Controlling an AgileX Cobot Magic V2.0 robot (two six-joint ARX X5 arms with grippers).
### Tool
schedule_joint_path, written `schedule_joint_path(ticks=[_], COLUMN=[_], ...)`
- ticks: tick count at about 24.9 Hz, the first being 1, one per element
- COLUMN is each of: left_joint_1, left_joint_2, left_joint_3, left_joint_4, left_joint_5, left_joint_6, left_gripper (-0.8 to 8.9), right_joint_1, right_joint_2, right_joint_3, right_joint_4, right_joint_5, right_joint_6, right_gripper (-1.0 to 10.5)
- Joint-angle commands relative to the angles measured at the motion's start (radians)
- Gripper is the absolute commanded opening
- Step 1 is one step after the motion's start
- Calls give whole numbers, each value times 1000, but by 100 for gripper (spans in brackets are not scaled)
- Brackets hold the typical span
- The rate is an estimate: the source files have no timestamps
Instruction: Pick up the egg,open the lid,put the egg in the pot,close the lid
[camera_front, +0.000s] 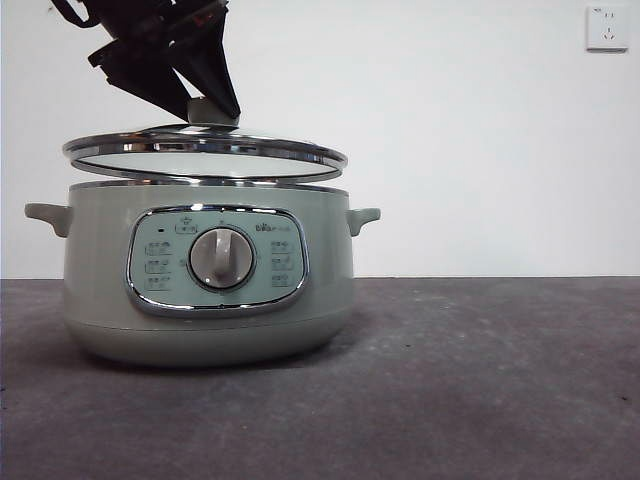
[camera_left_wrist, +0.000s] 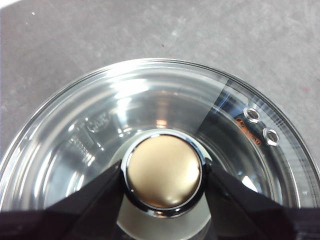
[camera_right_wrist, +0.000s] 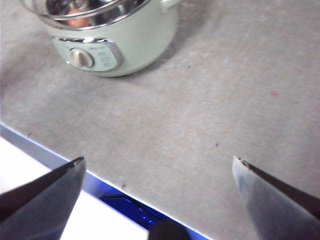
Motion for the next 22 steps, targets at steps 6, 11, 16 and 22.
schedule_joint_path(ticks=[6,11,16,22], left_joint_1=[0,0,0,5], left_joint_2=[23,46,58,61], left_joint_3=[11,10,10,10], left_joint_4=[50,50,43,6], left_joint_5=[9,9,9,-13], left_joint_6=[31,31,31,31], left_gripper=[-7,-7,-7,-8], right_joint_1=[1,1,1,1], right_joint_2=[-14,-14,-14,-14], right_joint_3=[-11,-11,-11,-11], right_joint_4=[-5,-7,-7,-6], right_joint_5=[24,25,32,35], right_joint_6=[21,20,20,20], right_gripper=[499,499,499,499])
